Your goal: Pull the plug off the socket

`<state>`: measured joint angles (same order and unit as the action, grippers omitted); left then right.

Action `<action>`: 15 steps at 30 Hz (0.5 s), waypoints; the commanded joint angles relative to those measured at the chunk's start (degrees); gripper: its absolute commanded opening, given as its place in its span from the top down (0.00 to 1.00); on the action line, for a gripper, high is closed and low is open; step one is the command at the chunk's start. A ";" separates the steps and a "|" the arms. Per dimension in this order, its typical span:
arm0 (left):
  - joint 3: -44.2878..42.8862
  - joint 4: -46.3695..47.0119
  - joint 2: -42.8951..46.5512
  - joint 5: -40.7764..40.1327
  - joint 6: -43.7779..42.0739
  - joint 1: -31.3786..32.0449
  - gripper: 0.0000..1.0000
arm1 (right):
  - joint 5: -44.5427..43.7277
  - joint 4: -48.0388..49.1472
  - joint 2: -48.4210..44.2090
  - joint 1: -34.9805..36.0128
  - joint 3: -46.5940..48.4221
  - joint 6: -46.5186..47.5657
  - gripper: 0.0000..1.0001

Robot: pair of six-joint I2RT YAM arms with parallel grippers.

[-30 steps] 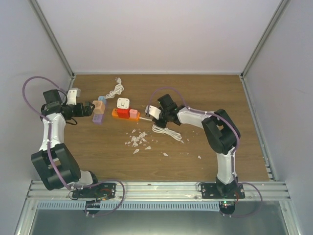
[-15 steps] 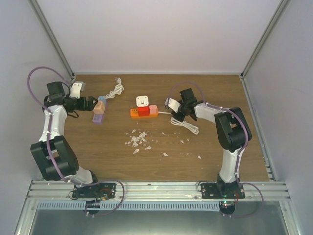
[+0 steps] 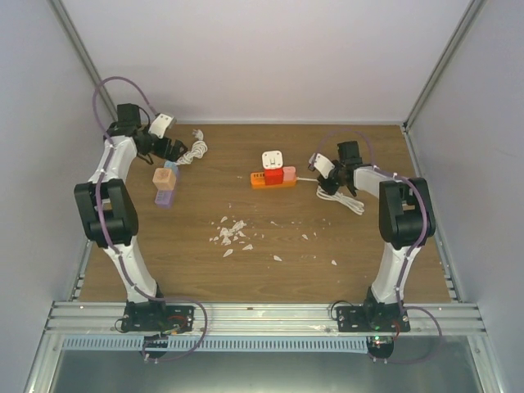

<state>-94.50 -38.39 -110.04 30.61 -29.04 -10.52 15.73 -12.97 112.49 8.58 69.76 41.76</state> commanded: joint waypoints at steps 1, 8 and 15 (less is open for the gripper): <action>-7.07 -1.37 -7.13 -1.95 -2.12 1.86 0.01 | -0.76 -3.32 1.08 -3.39 0.12 1.26 0.99; -18.72 -3.91 -18.39 -5.22 -2.08 5.04 0.01 | 4.64 -6.90 -1.79 -4.81 2.68 -0.78 0.55; -24.47 -4.63 -24.98 -8.66 -2.93 8.17 0.01 | 10.61 -9.82 -5.78 -4.86 5.70 -4.21 0.14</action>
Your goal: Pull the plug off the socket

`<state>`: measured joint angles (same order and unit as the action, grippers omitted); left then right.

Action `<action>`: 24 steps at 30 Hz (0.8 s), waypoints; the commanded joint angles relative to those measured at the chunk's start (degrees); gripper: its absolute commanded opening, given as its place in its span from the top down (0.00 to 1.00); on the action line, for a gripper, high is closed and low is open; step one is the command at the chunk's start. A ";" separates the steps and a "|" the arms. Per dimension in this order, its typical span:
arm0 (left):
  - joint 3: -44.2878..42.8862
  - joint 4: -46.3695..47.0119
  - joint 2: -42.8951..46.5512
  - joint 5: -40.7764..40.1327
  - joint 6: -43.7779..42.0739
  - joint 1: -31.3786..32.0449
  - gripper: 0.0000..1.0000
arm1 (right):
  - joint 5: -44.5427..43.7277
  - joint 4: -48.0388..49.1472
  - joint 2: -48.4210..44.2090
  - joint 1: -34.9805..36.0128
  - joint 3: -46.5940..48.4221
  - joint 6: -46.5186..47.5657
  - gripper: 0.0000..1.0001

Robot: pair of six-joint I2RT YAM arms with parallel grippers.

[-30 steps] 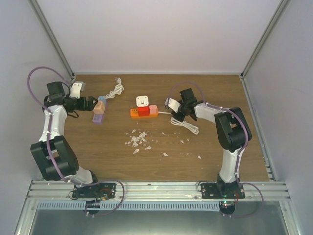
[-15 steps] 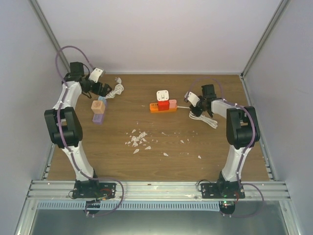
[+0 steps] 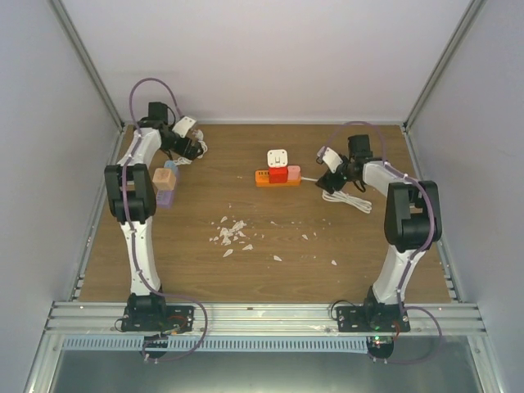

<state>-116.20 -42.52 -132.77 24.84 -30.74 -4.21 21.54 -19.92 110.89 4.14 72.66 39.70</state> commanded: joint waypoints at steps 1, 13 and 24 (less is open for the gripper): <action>-3.25 -0.57 -2.98 -3.27 -1.32 2.20 0.01 | 5.41 -3.27 -4.91 -0.42 3.21 -2.51 0.10; -3.98 0.38 -7.31 -10.41 -2.61 5.49 0.14 | 10.72 -3.98 -18.59 -0.77 -0.29 -7.15 0.00; 5.97 1.84 -1.01 -13.19 -5.12 7.93 0.55 | 13.03 -3.33 -28.41 -2.57 -5.50 -9.18 0.00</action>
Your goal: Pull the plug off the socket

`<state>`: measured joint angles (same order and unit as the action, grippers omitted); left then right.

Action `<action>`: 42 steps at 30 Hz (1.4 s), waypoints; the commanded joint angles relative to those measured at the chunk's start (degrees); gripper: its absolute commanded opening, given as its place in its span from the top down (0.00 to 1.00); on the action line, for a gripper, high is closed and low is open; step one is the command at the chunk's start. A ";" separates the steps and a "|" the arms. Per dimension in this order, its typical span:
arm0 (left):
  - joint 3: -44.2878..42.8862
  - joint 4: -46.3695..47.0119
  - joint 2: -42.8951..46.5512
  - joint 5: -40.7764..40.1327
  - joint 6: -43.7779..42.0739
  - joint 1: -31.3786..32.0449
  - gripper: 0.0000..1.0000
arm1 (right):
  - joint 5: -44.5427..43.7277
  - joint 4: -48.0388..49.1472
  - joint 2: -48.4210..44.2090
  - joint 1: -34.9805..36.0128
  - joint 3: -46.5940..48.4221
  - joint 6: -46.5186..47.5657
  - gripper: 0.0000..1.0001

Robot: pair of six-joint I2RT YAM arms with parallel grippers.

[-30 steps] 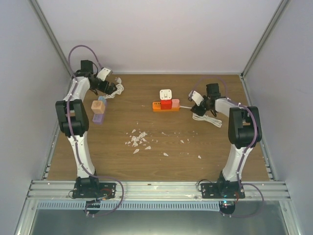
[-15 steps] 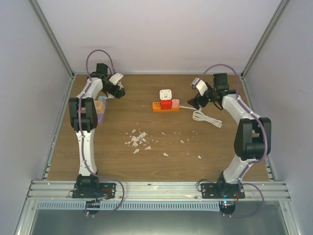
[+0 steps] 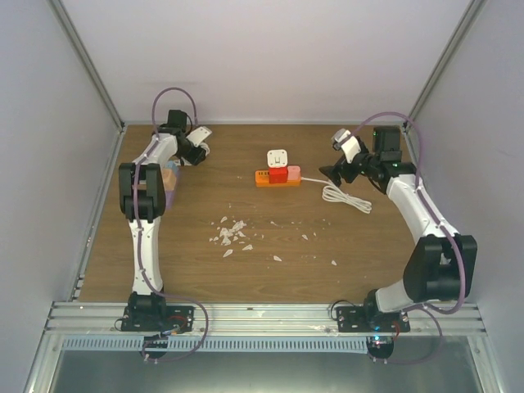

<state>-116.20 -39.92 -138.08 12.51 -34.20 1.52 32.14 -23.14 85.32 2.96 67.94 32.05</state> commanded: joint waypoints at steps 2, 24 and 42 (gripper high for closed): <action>10.39 1.07 7.25 -0.48 -1.94 2.33 0.61 | 3.01 -0.30 -3.60 -1.54 -1.00 -1.63 0.00; 55.89 2.86 41.46 16.75 -14.01 7.30 0.73 | 8.69 5.40 -7.21 -4.07 -6.86 -8.38 0.00; 57.53 9.94 42.85 17.27 -4.40 30.55 0.72 | 19.16 4.36 -9.52 -12.79 -7.28 -11.40 0.00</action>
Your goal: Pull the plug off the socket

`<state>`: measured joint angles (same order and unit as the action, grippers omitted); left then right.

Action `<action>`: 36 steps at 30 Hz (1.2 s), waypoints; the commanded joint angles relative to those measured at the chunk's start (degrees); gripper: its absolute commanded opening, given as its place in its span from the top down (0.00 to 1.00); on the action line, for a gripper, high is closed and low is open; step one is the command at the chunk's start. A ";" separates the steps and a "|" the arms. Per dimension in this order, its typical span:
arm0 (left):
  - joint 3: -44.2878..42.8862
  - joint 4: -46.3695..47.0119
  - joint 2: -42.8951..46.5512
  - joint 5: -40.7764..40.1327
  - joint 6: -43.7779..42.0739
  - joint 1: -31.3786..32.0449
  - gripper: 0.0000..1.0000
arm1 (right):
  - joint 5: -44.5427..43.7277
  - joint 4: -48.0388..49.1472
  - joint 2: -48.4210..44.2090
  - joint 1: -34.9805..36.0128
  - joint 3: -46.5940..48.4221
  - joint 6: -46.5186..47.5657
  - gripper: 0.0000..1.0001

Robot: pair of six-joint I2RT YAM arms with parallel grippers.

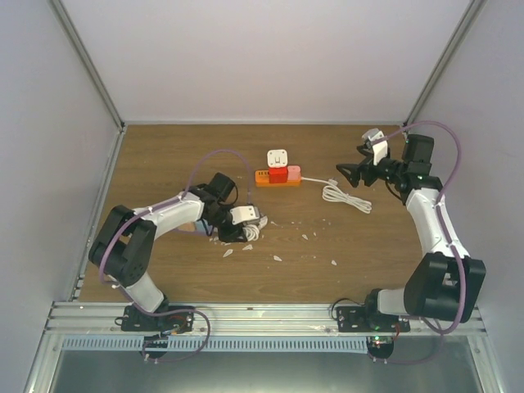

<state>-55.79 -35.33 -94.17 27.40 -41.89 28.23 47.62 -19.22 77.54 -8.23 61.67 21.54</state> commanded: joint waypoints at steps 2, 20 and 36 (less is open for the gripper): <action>-4.25 6.17 -2.29 2.28 4.57 6.22 0.72 | 4.16 0.37 -1.94 -2.25 -1.24 -0.78 0.00; -17.97 16.60 -17.23 2.27 13.42 16.73 0.72 | 4.50 0.85 -2.89 -3.19 -1.53 -1.37 0.00; -20.93 13.74 -17.31 8.99 11.30 17.42 0.24 | 9.29 0.70 -3.08 -3.19 -1.93 0.11 0.00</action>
<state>-77.56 -22.22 -115.70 31.81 -28.40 45.76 53.56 -19.22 75.57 -10.94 60.47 20.80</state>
